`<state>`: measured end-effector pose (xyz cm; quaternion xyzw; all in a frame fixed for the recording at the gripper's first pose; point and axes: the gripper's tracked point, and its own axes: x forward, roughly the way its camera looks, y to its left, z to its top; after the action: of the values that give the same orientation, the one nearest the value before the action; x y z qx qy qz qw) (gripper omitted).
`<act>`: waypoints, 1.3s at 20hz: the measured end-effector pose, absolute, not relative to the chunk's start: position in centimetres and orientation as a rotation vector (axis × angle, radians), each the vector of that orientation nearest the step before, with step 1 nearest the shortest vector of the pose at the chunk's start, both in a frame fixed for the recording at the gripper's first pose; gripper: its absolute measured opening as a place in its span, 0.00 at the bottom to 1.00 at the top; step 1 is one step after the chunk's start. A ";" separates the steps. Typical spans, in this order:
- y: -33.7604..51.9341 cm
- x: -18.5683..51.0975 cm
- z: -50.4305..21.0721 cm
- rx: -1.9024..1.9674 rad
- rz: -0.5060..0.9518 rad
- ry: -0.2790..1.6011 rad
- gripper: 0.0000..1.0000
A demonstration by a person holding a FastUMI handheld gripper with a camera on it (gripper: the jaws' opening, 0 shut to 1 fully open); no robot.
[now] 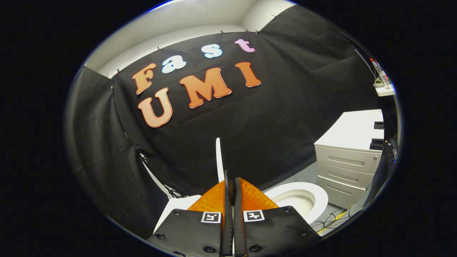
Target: Open the toilet lid.
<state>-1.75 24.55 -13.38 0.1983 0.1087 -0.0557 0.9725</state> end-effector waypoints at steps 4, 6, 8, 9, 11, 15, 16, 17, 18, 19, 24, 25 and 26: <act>28.7 -2.1 -12.2 0.336 -0.066 0.208 0.11; 30.9 -2.3 -12.0 0.311 -0.039 0.204 0.11; 33.2 -2.3 -11.6 0.278 -0.011 0.201 0.11; 33.9 -2.6 -11.5 0.270 -0.005 0.198 0.11; 34.8 -2.7 -11.4 0.276 0.000 0.194 0.11; 38.7 -3.2 -11.4 0.228 0.057 0.204 0.11; 39.6 -3.3 -11.4 0.209 0.069 0.205 0.11; 40.7 -3.4 -11.3 0.195 0.084 0.207 0.11; 41.7 -3.6 -11.5 0.183 0.100 0.210 0.11; 42.8 -3.7 -11.7 0.170 0.118 0.215 0.11; 46.1 -4.3 -12.3 0.130 0.174 0.231 0.11; 46.7 -4.5 -12.4 0.128 0.183 0.237 0.11; 47.3 -4.6 -12.6 0.124 0.190 0.240 0.11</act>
<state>-4.58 47.30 -12.59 0.0619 0.1192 0.0946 0.9864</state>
